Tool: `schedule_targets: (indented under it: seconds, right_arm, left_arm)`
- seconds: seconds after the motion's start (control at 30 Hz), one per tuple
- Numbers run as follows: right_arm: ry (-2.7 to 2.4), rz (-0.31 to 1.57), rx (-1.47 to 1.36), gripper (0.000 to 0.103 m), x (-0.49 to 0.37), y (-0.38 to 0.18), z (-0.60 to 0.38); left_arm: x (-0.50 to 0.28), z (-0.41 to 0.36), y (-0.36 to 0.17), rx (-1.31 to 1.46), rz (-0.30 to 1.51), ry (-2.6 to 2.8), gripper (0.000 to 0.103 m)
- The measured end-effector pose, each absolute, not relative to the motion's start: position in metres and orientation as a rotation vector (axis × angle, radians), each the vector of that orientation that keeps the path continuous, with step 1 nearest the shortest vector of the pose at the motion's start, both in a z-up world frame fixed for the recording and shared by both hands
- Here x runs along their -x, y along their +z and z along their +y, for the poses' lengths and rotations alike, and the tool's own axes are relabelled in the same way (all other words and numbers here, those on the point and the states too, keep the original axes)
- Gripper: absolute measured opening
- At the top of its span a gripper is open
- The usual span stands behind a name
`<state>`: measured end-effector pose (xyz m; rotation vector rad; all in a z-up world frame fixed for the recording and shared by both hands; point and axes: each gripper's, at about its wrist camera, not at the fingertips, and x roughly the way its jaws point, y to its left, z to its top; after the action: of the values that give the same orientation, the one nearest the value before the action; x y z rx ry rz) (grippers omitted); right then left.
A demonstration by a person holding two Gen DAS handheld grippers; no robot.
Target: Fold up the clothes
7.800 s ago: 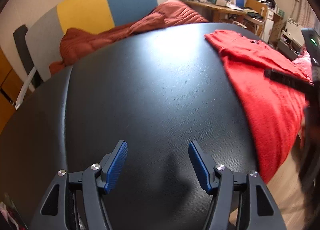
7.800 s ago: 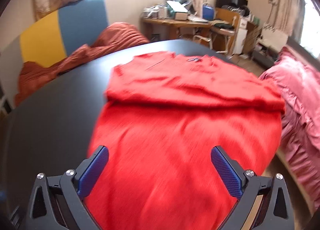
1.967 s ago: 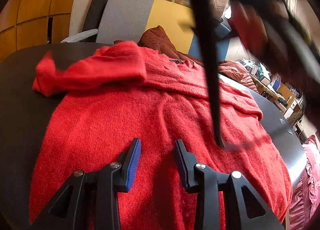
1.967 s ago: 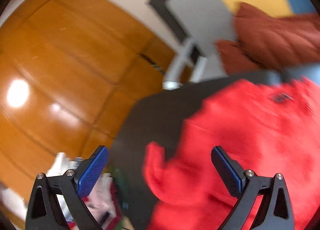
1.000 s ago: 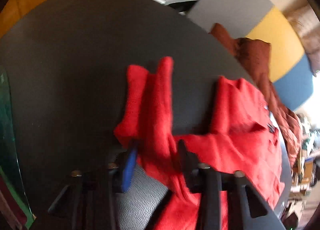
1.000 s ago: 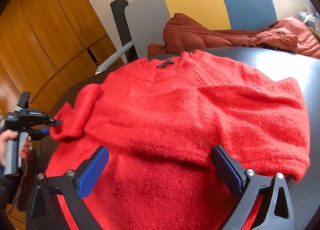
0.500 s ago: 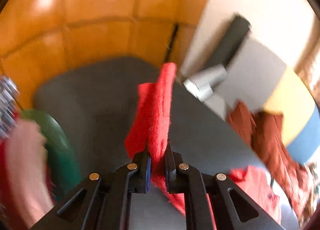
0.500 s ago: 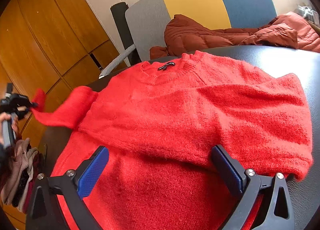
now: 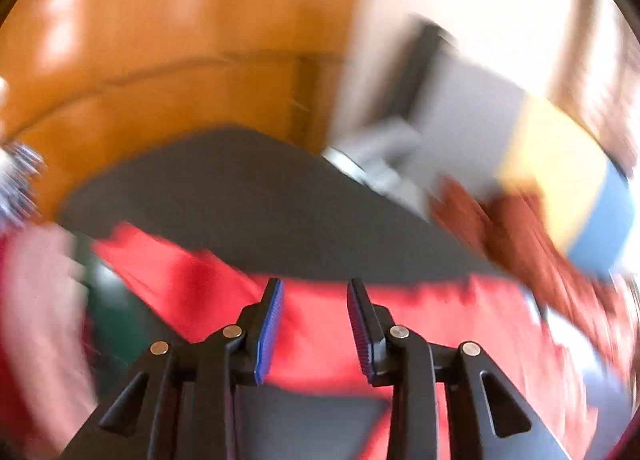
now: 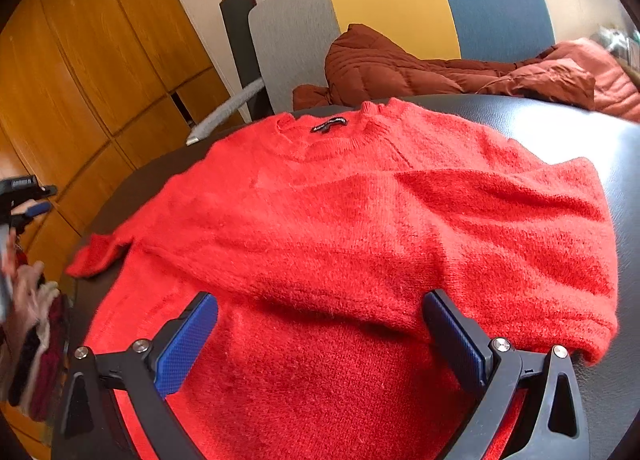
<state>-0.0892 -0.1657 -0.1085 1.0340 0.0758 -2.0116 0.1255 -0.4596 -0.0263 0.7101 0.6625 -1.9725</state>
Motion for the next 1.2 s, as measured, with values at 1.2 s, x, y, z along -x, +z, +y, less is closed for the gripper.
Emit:
schedule_targets:
  seconds: [1.2]
  right_arm:
    - [-1.869, 0.647, -0.936, 0.103, 0.077, -0.116, -0.296]
  left_arm:
    - [-0.107, -0.377, -0.132, -0.711, 0.872, -2.265, 0.052]
